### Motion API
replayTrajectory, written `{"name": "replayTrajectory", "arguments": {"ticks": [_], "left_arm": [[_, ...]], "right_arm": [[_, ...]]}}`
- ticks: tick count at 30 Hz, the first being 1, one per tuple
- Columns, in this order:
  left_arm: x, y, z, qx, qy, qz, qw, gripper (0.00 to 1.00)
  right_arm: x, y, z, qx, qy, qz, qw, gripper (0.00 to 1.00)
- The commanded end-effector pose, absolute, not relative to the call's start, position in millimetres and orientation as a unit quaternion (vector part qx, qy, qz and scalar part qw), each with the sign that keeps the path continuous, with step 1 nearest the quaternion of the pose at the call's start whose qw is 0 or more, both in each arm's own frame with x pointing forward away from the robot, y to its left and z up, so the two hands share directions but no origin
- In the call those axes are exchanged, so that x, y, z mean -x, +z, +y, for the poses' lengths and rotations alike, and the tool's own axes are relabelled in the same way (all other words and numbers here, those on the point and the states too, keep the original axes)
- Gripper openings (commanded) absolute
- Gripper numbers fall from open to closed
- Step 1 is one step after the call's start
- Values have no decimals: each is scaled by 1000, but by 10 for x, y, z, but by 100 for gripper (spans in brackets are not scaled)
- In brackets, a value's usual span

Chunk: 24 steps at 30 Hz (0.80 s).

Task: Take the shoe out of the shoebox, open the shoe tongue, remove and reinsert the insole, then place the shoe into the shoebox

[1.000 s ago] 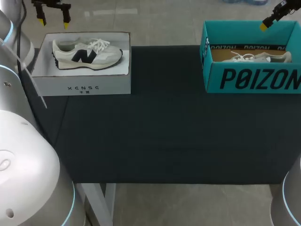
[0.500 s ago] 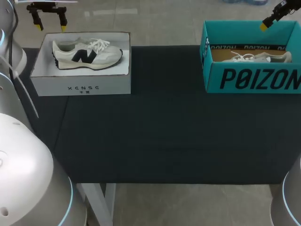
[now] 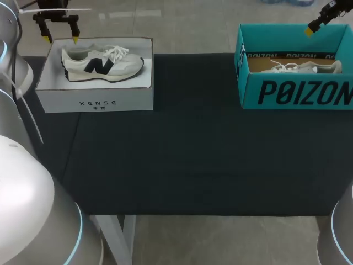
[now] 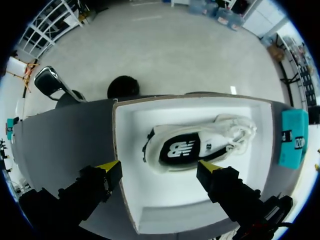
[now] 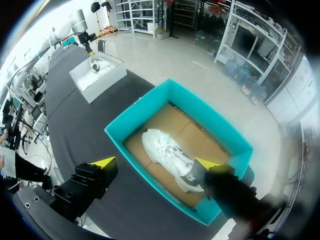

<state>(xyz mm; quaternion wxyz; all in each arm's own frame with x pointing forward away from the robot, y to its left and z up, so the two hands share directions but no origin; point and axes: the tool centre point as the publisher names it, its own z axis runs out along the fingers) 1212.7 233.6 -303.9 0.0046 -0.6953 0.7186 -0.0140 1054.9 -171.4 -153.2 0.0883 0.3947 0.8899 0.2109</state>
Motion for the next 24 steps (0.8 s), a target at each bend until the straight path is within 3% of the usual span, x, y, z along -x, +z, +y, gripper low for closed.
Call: {"name": "replayTrajectory", "arguments": {"ticks": [1,18,19,20,21,24], "left_arm": [[-12239,-3169,2367,676,165,695,-180,100],[-12243,-3361,2394,688,172,680,-186,100],[-12241,-3358,2391,688,169,680,-188,96],[-12240,-3356,2390,689,169,679,-189,75],[-12240,-3354,2390,689,169,678,-189,59],[-12237,-3350,2388,692,170,675,-190,62]], "right_arm": [[-10554,-1534,-1716,-395,211,890,88,100],[-10554,-1534,-1716,-395,211,890,88,100],[-10554,-1534,-1716,-395,211,890,88,100],[-10554,-1534,-1716,-395,211,890,88,100],[-10554,-1534,-1716,-395,211,890,88,100],[-10554,-1534,-1716,-395,211,890,88,100]]}}
